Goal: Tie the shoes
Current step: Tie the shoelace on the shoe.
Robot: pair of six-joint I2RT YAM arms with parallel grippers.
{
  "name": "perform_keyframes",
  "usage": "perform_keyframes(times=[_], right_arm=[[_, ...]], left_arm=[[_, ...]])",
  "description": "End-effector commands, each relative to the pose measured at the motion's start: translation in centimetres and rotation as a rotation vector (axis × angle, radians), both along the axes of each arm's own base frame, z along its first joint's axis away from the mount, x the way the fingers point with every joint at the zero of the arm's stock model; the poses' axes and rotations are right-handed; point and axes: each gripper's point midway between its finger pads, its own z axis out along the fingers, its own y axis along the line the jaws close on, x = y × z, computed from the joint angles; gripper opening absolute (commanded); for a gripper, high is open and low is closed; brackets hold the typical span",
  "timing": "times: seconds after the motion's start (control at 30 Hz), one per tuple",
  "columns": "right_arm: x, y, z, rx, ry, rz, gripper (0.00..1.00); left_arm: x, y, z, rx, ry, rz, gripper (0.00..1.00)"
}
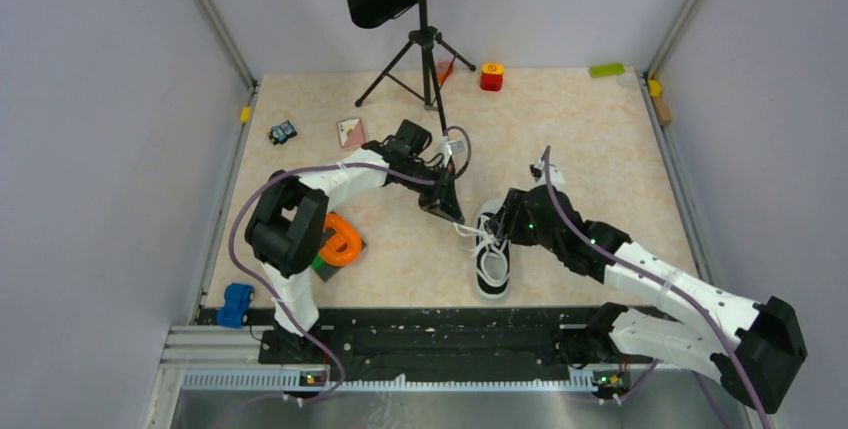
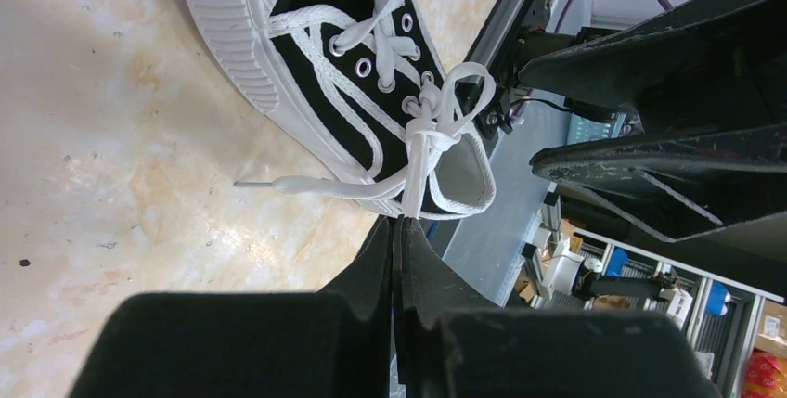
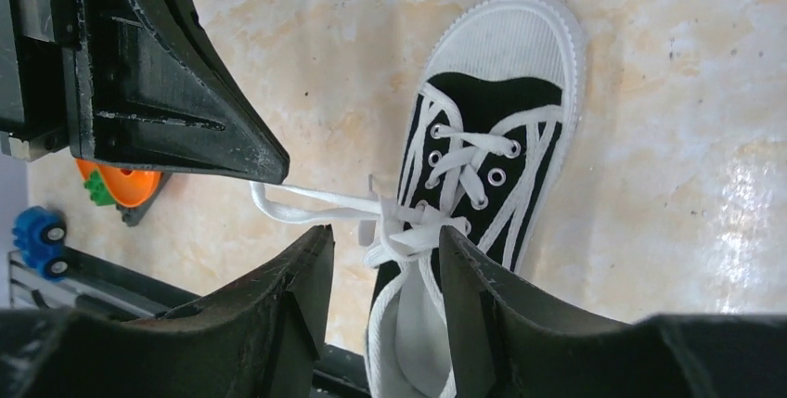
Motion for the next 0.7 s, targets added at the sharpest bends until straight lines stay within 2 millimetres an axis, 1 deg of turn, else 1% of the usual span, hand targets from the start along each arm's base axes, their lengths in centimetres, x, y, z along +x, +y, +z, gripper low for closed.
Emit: perform_keyframes(times=[0.0,0.23,0.4,0.57,0.67], right_arm=[[1.4,0.4,1.3,-0.095,-0.054,0.070,0.48],[1.5,0.9,0.0,-0.151,-0.016,0.115,0.49],[1.2,1.1,-0.4,-0.152,-0.004,0.132,0.49],[1.1,1.1,-0.6,-0.154,0.003,0.138,0.44],[1.1,0.7,-0.8,-0.172,0.011,0.127,0.44]], left_arm=[[0.1,-0.3,0.9,-0.025,-0.021,-0.010,0.00],[0.0,-0.3,0.9,-0.023,-0.022,-0.009,0.00],[0.1,-0.3,0.9,-0.024,-0.021,-0.009,0.00],[0.2,-0.4,0.9,-0.025,-0.021,-0.008,0.00],[0.1,-0.3,0.8,-0.022,-0.020,-0.009,0.00]])
